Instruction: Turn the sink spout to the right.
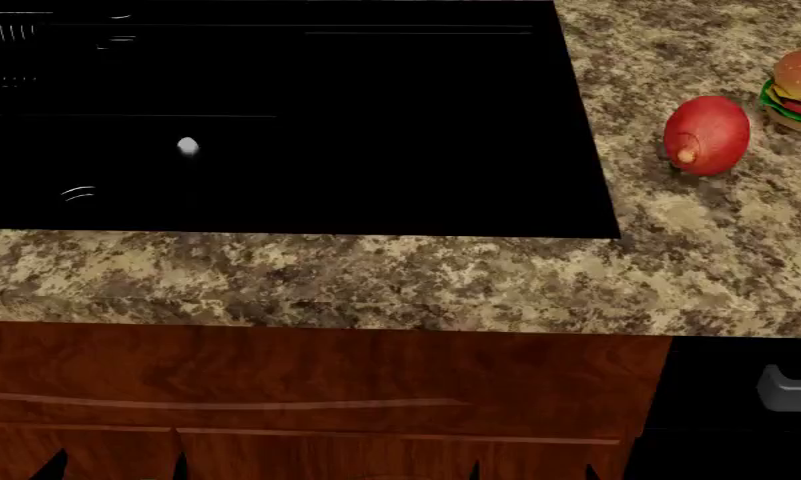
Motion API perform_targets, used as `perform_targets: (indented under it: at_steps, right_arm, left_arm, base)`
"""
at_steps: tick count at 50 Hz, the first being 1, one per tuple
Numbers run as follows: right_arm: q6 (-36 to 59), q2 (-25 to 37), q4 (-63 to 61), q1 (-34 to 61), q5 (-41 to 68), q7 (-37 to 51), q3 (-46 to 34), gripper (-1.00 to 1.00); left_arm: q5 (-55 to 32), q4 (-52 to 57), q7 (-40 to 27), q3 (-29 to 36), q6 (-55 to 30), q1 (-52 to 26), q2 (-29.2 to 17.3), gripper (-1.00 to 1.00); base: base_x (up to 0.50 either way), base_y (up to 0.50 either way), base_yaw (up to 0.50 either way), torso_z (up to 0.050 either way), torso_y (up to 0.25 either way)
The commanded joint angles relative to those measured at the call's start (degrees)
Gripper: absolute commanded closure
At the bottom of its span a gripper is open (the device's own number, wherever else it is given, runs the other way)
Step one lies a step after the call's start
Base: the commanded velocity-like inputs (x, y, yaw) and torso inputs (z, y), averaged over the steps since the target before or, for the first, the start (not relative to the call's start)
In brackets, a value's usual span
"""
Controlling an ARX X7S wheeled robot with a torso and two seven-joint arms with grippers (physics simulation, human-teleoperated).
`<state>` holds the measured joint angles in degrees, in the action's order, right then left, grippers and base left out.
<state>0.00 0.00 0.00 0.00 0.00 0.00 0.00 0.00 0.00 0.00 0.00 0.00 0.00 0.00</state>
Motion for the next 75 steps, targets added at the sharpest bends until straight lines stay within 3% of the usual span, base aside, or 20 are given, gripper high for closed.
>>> perform_targets:
  at_steps: [1, 21, 25, 26, 65, 75]
  right_arm:
    - [0.00, 4.93, 0.27, 0.55, 4.95, 5.98, -6.03, -1.00]
    - [-1.70, 6.09, 1.50, 0.69, 5.60, 7.69, -7.59, -1.00]
    - [-1.47, 6.31, 1.16, 0.62, 5.81, 7.97, -7.88, -1.00]
    - [-1.68, 6.34, 1.42, 0.68, 5.86, 8.00, -7.93, -1.00]
    - [-1.21, 7.74, 0.95, 0.71, 8.03, 10.47, -9.35, -1.00]
    - [8.37, 10.73, -12.84, -0.51, 9.58, 12.86, -7.75, -1.00]
  left_arm:
    - [-0.56, 0.00, -0.64, 0.64, 0.00, 0.00, -0.57, -1.00]
    - [-2.31, 0.62, -4.68, 4.17, -0.22, 0.20, -3.54, -1.00]
    - [-6.02, 0.30, -3.67, 3.03, 1.20, 0.65, -3.80, -1.00]
    - [-7.52, 1.39, -2.96, 2.39, 4.77, 1.43, -3.75, -1.00]
    - [-9.52, 0.62, -5.77, 5.56, 4.35, 0.88, -6.22, -1.00]
    - [-8.54, 10.35, -9.27, 5.10, -1.77, 3.22, -8.32, -1.00]
  base:
    - [0.00, 0.00, 0.00, 0.000, 0.000]
    - [0.00, 0.00, 0.00, 0.000, 0.000]
    - [0.00, 0.00, 0.00, 0.000, 0.000]
    - [0.00, 0.00, 0.00, 0.000, 0.000]
    - [0.00, 0.00, 0.00, 0.050, 0.000]
    - [0.00, 0.00, 0.00, 0.005, 0.000]
